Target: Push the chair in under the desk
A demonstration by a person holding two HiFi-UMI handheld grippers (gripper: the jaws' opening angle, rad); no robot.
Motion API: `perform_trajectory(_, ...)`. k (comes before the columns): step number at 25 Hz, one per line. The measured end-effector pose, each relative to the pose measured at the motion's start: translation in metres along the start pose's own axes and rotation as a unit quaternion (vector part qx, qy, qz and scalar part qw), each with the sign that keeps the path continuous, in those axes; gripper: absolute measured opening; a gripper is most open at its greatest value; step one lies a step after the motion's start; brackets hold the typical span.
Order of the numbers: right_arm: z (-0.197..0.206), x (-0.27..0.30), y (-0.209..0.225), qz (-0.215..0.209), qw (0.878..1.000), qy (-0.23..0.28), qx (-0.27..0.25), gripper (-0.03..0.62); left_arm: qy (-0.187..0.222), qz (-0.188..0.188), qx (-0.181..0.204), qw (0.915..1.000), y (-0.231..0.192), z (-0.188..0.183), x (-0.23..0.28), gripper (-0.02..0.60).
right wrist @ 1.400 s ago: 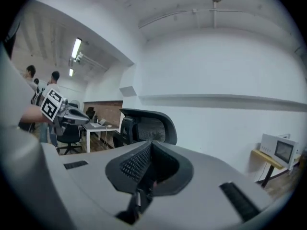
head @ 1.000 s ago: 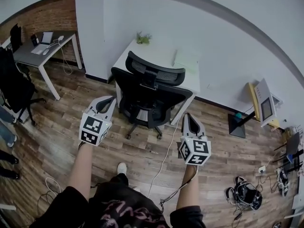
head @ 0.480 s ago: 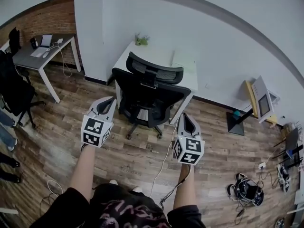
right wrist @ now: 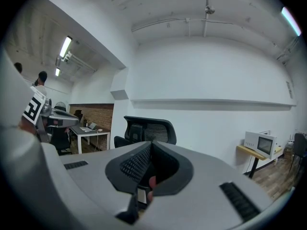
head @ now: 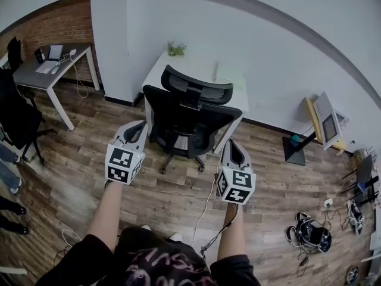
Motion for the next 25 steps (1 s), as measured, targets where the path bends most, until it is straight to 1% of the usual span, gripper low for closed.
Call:
perform_trajectory(6,0.006,-0.002,-0.014,0.005,1.0,-0.005,-0.002,0.023,0.002,0.009,-0.001,1.0,-0.003,0.009,-0.002,0.014)
perform_trajectory(10,0.002,0.001,-0.012,0.008,1.0,-0.01,-0.011,0.023,0.01,0.006,-0.016,0.9998,-0.005,0.003,0.002,0.014)
perform_trajectory(14,0.004,0.001,-0.014,0.011,1.0,-0.01,-0.006,0.023,0.016,0.004,-0.006,0.9998,-0.004,0.003,0.002,0.014)
perform_trajectory(17,0.003,0.002,-0.012,0.01,1.0,-0.01,0.0,0.023,0.016,0.007,-0.012,0.9998,-0.003,0.002,0.004,0.012)
perform_trajectory(20,0.007,0.004,-0.008,0.01,1.0,-0.008,0.007,0.023,0.019,0.0,-0.015,0.9997,-0.001,0.005,0.006,0.012)
perform_trajectory(25,0.009,0.005,-0.006,0.012,1.0,-0.003,0.014,0.023,0.036,-0.011,-0.022,0.999,-0.006,0.001,0.001,0.012)
Point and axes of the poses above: the fingertips, and each gripper's own axes: x forward along the fingers, y to its right, z out of its underside, the point moved 9 cm from there along -x, backward along the fingers
